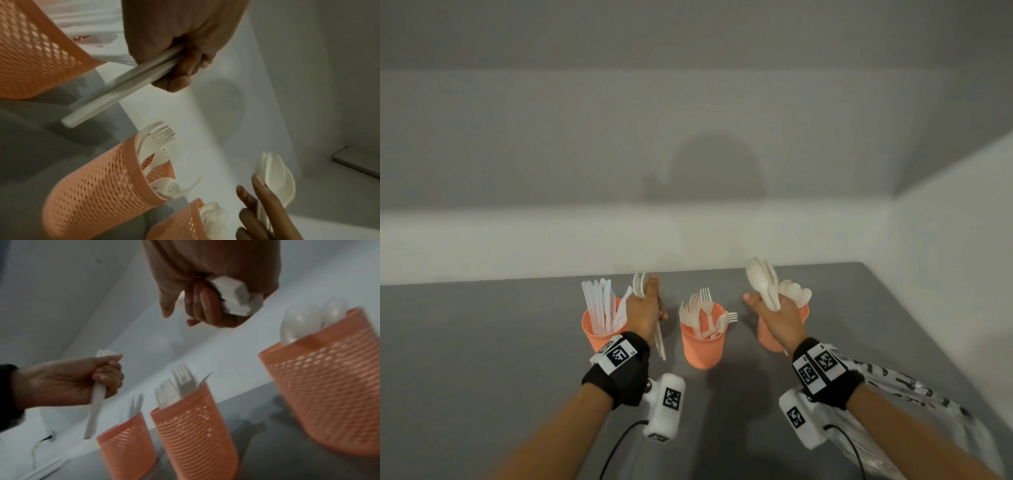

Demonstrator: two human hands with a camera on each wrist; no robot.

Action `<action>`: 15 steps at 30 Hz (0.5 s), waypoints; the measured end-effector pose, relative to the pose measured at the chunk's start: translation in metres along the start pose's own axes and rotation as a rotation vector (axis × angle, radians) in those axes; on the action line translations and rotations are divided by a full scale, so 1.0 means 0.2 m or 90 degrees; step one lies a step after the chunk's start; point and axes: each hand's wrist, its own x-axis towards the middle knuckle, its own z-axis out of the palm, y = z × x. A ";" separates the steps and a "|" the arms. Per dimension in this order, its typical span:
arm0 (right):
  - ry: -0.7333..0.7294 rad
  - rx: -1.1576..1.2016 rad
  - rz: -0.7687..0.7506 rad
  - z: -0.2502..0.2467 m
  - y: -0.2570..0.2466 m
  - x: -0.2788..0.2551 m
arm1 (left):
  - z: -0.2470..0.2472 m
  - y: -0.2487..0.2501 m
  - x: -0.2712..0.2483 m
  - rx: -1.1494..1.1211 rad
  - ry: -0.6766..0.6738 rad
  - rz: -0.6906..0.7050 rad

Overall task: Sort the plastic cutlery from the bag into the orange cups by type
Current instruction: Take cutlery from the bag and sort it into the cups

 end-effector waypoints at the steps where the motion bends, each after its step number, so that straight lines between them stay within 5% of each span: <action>1: 0.043 0.001 0.007 -0.03 0.00 0.03 | 0.02 0.02 0.01 0.005 0.006 0.022; 7: 0.274 0.099 0.009 -0.16 -0.04 0.21 | 0.22 0.10 0.00 -0.031 0.027 0.124; 15: 0.314 0.110 0.051 -0.09 0.09 0.31 | 0.36 -0.09 0.01 0.015 0.036 0.151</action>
